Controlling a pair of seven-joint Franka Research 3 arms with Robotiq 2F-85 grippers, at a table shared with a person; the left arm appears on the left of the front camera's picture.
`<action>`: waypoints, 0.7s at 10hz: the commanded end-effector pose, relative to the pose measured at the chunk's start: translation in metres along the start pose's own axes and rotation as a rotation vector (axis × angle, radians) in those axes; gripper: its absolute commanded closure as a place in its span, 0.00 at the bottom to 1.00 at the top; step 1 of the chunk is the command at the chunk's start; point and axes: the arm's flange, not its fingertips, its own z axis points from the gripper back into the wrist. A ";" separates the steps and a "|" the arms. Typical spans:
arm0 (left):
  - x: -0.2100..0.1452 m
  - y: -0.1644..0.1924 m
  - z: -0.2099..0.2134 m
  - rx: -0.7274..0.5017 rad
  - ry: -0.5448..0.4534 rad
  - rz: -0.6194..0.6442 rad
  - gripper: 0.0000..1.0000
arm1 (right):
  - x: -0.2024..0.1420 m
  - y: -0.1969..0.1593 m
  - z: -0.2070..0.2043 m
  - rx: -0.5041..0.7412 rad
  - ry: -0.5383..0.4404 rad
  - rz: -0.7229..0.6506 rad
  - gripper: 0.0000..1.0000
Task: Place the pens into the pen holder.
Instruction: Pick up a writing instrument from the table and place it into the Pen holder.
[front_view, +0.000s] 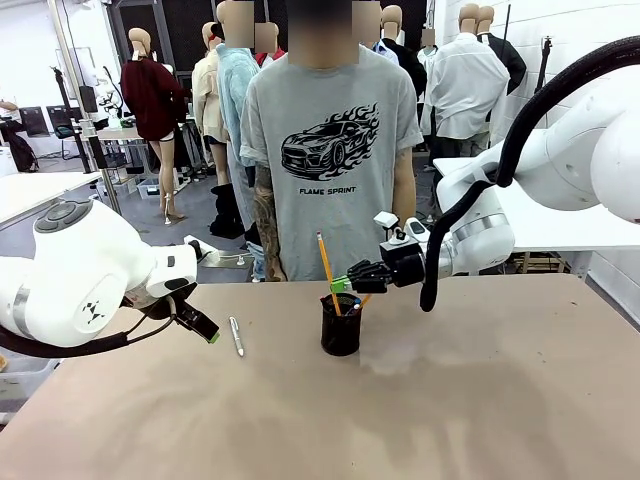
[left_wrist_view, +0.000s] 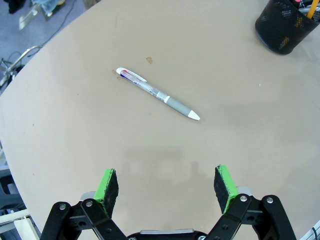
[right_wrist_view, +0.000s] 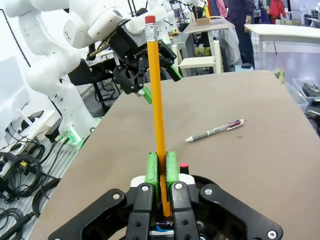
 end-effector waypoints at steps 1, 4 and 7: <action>-0.001 0.002 0.001 0.000 -0.001 0.005 0.00 | -0.005 -0.004 -0.002 0.008 0.031 0.028 0.79; -0.001 0.002 0.001 0.000 -0.001 0.005 0.00 | -0.007 -0.004 -0.001 0.004 0.031 0.026 0.79; -0.001 0.002 0.001 0.000 -0.001 0.005 0.00 | -0.002 0.000 0.005 -0.012 0.024 0.041 0.79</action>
